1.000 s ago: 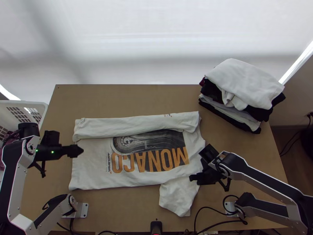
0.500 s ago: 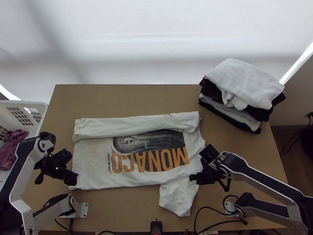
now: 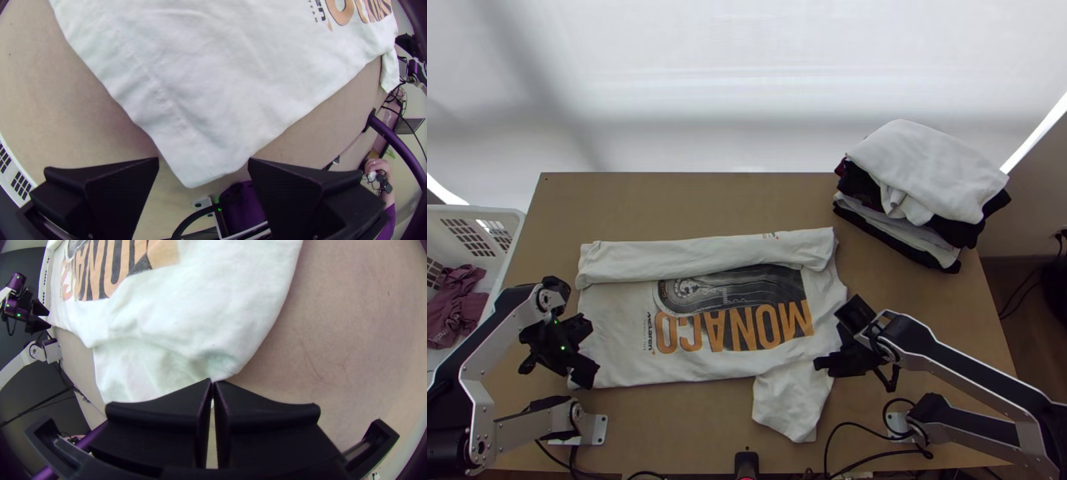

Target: Fold the t-shirt

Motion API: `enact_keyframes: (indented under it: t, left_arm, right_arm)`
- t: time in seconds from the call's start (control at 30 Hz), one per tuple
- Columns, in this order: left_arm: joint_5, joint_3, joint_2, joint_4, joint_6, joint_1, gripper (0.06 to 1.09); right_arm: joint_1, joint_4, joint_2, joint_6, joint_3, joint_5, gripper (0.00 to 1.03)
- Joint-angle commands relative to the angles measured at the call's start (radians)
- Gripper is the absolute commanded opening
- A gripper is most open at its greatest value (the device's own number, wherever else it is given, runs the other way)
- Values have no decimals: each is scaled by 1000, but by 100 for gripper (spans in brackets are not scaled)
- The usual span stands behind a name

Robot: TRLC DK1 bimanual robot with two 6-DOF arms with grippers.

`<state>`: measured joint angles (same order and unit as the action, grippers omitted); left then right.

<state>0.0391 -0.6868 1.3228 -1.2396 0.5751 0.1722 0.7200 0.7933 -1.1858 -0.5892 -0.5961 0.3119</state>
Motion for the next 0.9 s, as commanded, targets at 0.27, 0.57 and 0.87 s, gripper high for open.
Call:
enact_keyframes:
  t: [0.27,0.57,0.87]
  left_arm:
    - [-1,30,-36,60,-29,6,10]
    - [-4,-17,-60,49,8,69,10]
    - [-68,-103,-66,69,-46,95,10]
  right_arm:
    - [9,-5,35,25,19,7,3]
    - [-87,-3,92,134,61,-30,3]
    - [-114,104,216,167,-50,-36,3]
